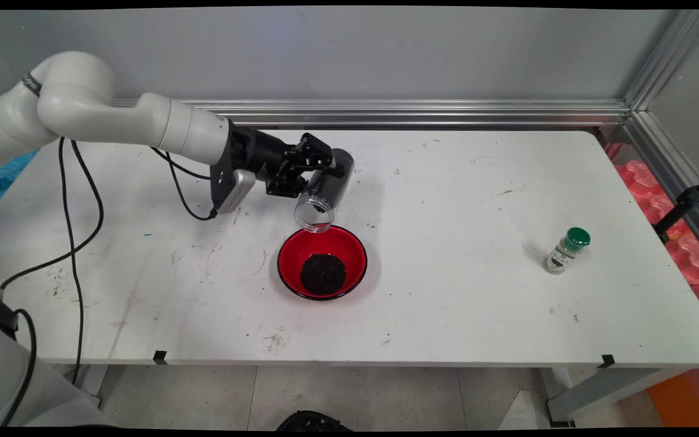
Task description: Pour the black seasoning powder in the red bowl
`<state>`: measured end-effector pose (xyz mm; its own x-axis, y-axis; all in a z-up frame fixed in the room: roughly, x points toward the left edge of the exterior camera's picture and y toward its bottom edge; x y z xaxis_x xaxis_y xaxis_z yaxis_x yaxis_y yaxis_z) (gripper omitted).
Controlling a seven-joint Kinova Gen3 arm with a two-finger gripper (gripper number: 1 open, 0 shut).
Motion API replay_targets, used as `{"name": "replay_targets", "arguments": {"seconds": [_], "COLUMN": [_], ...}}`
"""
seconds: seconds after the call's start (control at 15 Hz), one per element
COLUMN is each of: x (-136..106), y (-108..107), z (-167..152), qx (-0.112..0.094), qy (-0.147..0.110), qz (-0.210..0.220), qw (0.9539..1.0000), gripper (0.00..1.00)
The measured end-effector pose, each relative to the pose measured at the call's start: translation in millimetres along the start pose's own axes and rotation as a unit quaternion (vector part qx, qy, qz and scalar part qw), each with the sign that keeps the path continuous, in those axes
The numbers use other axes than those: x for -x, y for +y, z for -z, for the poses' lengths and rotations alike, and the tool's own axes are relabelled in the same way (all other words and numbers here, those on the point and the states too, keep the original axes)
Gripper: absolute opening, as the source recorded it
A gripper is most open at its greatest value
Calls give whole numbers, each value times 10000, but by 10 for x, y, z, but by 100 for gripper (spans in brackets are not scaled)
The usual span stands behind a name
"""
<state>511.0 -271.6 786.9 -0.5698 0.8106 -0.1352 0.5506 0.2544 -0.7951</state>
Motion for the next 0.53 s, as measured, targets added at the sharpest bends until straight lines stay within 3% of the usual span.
{"name": "replay_targets", "arguments": {"seconds": [0.53], "x": [-85], "y": [-42], "z": [-8], "qx": [-45], "qy": [-264], "qz": [-441], "qw": [9987], "gripper": [0]}}
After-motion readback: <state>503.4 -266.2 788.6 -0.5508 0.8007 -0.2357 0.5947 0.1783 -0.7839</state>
